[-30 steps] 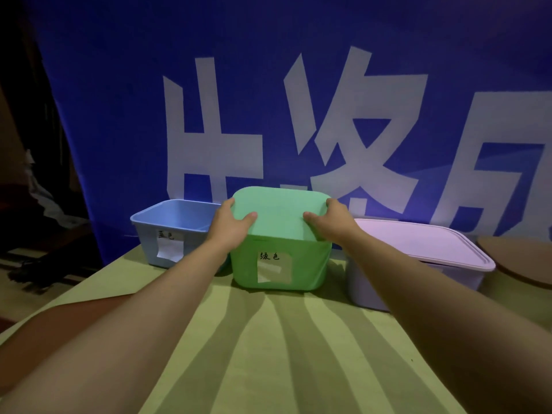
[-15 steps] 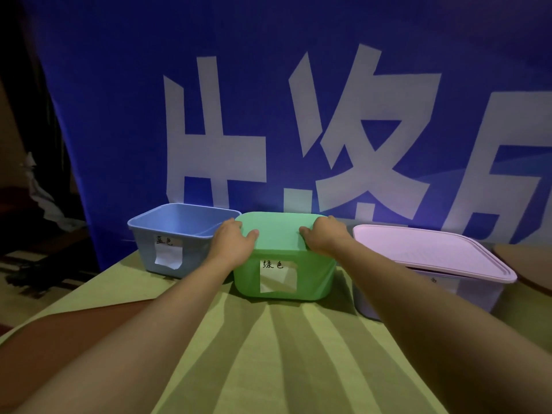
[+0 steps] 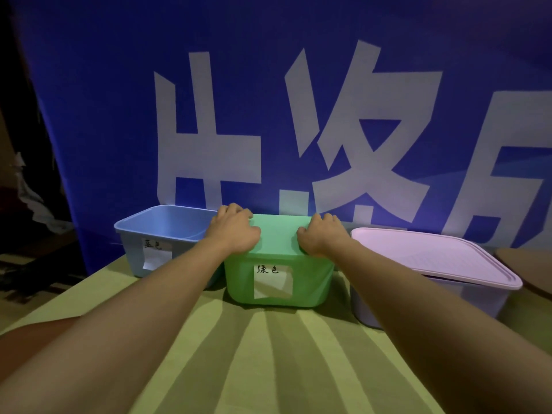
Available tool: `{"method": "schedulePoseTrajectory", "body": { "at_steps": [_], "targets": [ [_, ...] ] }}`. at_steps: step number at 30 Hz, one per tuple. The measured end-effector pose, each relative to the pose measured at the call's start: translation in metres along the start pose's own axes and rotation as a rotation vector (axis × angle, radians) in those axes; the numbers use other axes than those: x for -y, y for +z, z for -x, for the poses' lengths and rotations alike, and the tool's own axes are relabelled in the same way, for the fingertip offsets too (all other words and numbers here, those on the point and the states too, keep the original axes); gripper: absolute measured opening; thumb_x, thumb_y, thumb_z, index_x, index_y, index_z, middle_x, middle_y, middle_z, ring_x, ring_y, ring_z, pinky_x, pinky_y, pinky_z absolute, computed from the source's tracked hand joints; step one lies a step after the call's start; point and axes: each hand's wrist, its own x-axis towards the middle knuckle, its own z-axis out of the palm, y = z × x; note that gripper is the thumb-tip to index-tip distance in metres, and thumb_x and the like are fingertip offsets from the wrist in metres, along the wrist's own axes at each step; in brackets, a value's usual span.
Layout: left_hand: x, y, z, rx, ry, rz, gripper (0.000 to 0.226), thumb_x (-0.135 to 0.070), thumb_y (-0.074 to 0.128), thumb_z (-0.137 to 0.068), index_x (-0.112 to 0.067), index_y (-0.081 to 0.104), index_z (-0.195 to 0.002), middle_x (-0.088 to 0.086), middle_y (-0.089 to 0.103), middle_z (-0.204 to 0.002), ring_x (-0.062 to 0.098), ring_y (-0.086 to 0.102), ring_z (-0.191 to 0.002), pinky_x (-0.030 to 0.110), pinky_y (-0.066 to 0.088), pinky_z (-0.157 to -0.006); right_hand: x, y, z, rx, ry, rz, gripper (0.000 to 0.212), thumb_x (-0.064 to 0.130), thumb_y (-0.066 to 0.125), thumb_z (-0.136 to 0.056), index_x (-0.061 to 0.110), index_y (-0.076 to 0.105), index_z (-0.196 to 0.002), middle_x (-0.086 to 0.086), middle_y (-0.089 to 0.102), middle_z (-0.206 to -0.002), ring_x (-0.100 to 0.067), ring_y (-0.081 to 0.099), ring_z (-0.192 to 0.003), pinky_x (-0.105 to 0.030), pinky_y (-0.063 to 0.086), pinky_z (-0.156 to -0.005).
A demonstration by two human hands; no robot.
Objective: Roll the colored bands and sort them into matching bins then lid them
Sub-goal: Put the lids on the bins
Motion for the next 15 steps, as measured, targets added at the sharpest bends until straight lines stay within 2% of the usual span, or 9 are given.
{"method": "schedulePoseTrajectory", "body": {
  "at_steps": [2, 4, 6, 10, 15],
  "targets": [
    [0.001, 0.007, -0.007, 0.070, 0.039, 0.040, 0.060, -0.037, 0.043, -0.102, -0.024, 0.031, -0.160, 0.007, 0.019, -0.169, 0.028, 0.011, -0.156, 0.050, 0.020, -0.125, -0.002, 0.002, -0.006, 0.032, -0.047, 0.004, 0.068, 0.050, 0.026, -0.107, 0.004, 0.026, -0.158, -0.021, 0.026, -0.165, -0.038, 0.019, -0.153, -0.049, 0.018, -0.126],
    [0.001, 0.013, -0.013, 0.154, 0.059, -0.018, 0.063, -0.045, 0.029, -0.106, -0.026, 0.015, -0.164, 0.008, 0.001, -0.173, 0.027, -0.004, -0.159, 0.049, 0.007, -0.129, -0.002, 0.004, -0.010, 0.062, -0.093, 0.014, 0.070, 0.052, 0.021, -0.108, 0.006, 0.019, -0.161, -0.020, 0.016, -0.168, -0.037, 0.013, -0.156, -0.048, 0.013, -0.127],
    [0.002, 0.015, -0.017, 0.241, 0.072, -0.068, 0.064, -0.051, 0.019, -0.108, -0.025, 0.005, -0.165, 0.011, -0.007, -0.172, 0.027, -0.008, -0.159, 0.046, 0.000, -0.129, -0.003, 0.007, -0.012, 0.078, -0.106, 0.016, 0.070, 0.052, 0.019, -0.108, 0.007, 0.017, -0.162, -0.020, 0.014, -0.169, -0.036, 0.012, -0.156, -0.047, 0.012, -0.127],
    [0.006, 0.018, -0.026, 0.332, 0.068, -0.078, 0.070, -0.059, 0.019, -0.105, -0.024, 0.007, -0.165, 0.009, -0.003, -0.172, 0.024, -0.005, -0.159, 0.048, 0.002, -0.129, -0.004, 0.010, -0.014, 0.107, -0.085, 0.012, 0.069, 0.050, 0.022, -0.105, 0.007, 0.028, -0.158, -0.021, 0.028, -0.163, -0.035, 0.027, -0.150, -0.048, 0.024, -0.124],
    [0.009, 0.020, -0.031, 0.322, 0.065, -0.070, 0.071, -0.060, 0.021, -0.104, -0.025, 0.009, -0.165, 0.007, 0.000, -0.173, 0.023, -0.003, -0.159, 0.049, 0.005, -0.129, -0.004, 0.010, -0.015, 0.107, -0.079, 0.021, 0.069, 0.048, 0.022, -0.104, 0.005, 0.030, -0.157, -0.023, 0.030, -0.161, -0.036, 0.029, -0.148, -0.048, 0.026, -0.123]
  ]
}}
